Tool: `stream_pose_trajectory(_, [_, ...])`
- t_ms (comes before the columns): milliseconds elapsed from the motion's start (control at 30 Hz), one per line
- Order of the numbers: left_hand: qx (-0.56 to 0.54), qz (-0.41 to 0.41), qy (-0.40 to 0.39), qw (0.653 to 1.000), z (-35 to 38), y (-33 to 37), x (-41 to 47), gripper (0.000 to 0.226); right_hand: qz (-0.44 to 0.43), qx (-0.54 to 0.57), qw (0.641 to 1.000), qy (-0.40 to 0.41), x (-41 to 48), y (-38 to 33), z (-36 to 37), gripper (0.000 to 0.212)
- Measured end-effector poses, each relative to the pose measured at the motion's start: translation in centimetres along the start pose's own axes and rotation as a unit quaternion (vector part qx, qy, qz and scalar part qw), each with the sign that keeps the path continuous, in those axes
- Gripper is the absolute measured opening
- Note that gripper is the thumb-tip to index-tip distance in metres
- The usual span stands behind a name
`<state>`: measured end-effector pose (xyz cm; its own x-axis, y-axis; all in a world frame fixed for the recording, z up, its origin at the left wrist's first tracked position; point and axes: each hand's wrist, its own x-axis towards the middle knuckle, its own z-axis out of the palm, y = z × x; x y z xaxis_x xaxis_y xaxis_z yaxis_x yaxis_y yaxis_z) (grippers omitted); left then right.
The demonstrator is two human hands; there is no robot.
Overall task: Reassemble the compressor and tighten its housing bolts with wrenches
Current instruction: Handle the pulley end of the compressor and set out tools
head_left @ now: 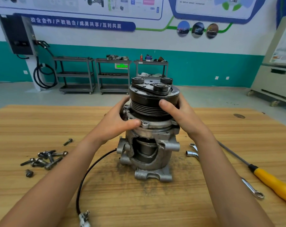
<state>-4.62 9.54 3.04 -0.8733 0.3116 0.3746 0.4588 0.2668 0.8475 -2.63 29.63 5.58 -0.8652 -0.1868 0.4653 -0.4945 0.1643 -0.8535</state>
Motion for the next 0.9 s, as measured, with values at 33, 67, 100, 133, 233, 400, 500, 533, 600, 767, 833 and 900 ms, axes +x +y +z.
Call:
stream_pose_trajectory(33, [-0.011, -0.005, 0.007, 1.000, 0.1, -0.2, 0.0, 0.109, 0.003, -0.003, 1.000, -0.001, -0.1, -0.1, 0.0, 0.052])
stream_pose_trajectory(67, [-0.022, -0.011, 0.010, 1.000, 0.1, -0.3, 0.0, 0.108, 0.006, -0.007, 1.000, 0.001, -0.2, -0.2, 0.1, 0.055])
stream_pose_trajectory(100, [-0.036, -0.014, 0.009, 0.999, 0.2, -0.4, 0.0, 0.105, 0.010, -0.013, 1.000, 0.002, -0.4, -0.2, 0.2, 0.059])
stream_pose_trajectory(133, [-0.053, -0.015, 0.006, 0.998, 0.3, -0.5, 0.0, 0.100, 0.013, -0.026, 1.000, 0.002, -0.6, -0.2, 0.1, 0.064])
stream_pose_trajectory(233, [-0.098, -0.018, -0.005, 0.995, 0.4, -0.9, 0.0, 0.081, 0.047, -0.088, 0.995, -0.015, -1.7, -0.1, -0.8, 0.112])
stream_pose_trajectory(400, [-0.131, -0.022, -0.056, 0.990, -0.5, -1.7, -0.2, 0.067, 0.116, -0.176, 0.972, -0.100, -4.5, 0.4, -2.3, 0.146])
stream_pose_trajectory(500, [-0.128, -0.006, -0.032, 0.991, -0.7, -1.9, -0.2, 0.066, 0.107, -0.163, 0.975, -0.103, -4.2, 0.7, -1.9, 0.143])
stream_pose_trajectory(533, [-0.134, -0.003, -0.024, 0.991, -0.6, -1.9, -0.2, 0.067, 0.102, -0.153, 0.978, -0.100, -3.9, 0.7, -1.8, 0.140])
stream_pose_trajectory(600, [-0.146, 0.001, -0.015, 0.989, -0.3, -1.9, -0.2, 0.067, 0.098, -0.137, 0.981, -0.097, -3.6, 0.6, -1.6, 0.137])
stream_pose_trajectory(767, [-0.154, 0.006, 0.001, 0.988, -0.2, -2.4, 0.0, 0.054, 0.100, -0.119, 0.979, -0.129, -3.5, 0.2, -1.6, 0.162])
stream_pose_trajectory(833, [-0.169, 0.008, 0.007, 0.986, -0.2, -2.6, 0.1, 0.054, 0.096, -0.099, 0.982, -0.133, -3.3, 0.2, -1.5, 0.159])
stream_pose_trajectory(900, [-0.180, 0.011, 0.014, 0.984, -0.1, -2.8, 0.1, 0.055, 0.091, -0.060, 0.989, -0.102, -3.2, 0.3, -1.2, 0.154])
